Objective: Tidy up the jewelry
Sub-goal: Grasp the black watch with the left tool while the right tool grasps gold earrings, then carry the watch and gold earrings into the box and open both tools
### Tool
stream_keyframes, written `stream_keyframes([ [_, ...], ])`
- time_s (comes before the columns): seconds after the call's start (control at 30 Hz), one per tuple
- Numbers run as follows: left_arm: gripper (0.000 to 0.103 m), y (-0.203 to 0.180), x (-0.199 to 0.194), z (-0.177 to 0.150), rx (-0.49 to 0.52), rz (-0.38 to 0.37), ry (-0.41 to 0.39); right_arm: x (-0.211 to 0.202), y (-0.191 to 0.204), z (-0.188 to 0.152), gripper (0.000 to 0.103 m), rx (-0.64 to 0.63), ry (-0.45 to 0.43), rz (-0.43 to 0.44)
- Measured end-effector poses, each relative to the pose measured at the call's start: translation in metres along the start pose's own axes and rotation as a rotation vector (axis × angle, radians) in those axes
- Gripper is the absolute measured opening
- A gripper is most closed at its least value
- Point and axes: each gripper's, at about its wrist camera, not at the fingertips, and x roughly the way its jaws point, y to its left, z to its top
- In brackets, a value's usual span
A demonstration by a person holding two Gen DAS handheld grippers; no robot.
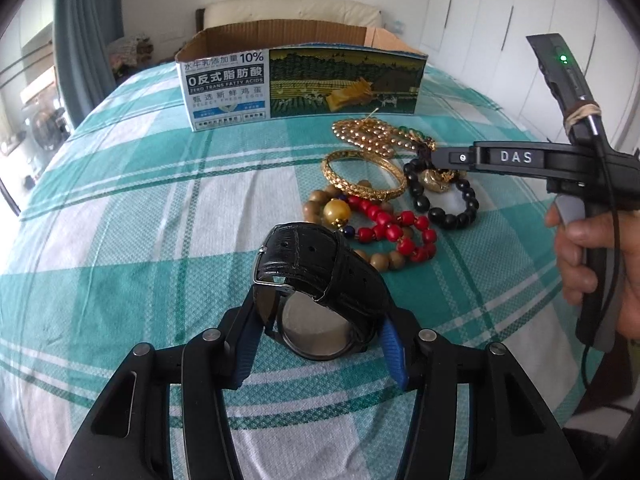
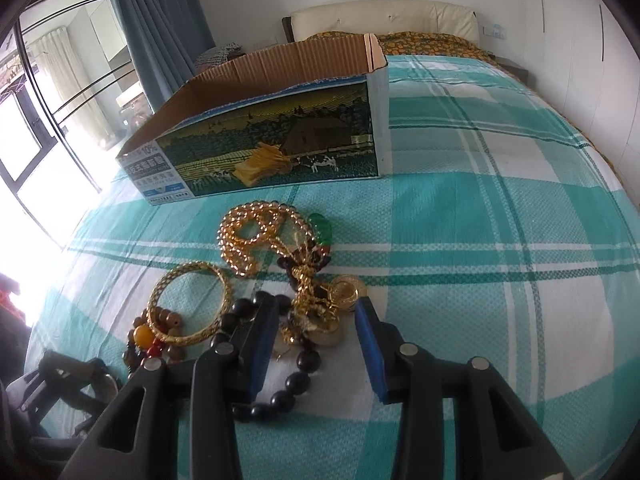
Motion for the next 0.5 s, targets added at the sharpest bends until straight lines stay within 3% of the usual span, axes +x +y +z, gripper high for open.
stream_keyframes([
  [0.07,0.054,0.0,0.0,0.0,0.002,-0.002,-0.003,0.004,0.001,0.003,0.036,0.003,0.001,0.004],
  [0.17,0.054,0.0,-0.001,-0.001,0.003,-0.004,-0.008,0.001,0.004,0.003,0.013,-0.023,0.004,0.01],
  [0.23,0.054,0.0,-0.001,-0.001,0.002,-0.005,-0.009,-0.005,0.007,0.002,0.008,-0.051,-0.004,-0.007],
  [0.5,0.053,0.005,-0.004,-0.004,-0.019,-0.015,-0.011,-0.039,-0.005,-0.004,0.007,-0.001,-0.045,0.047],
])
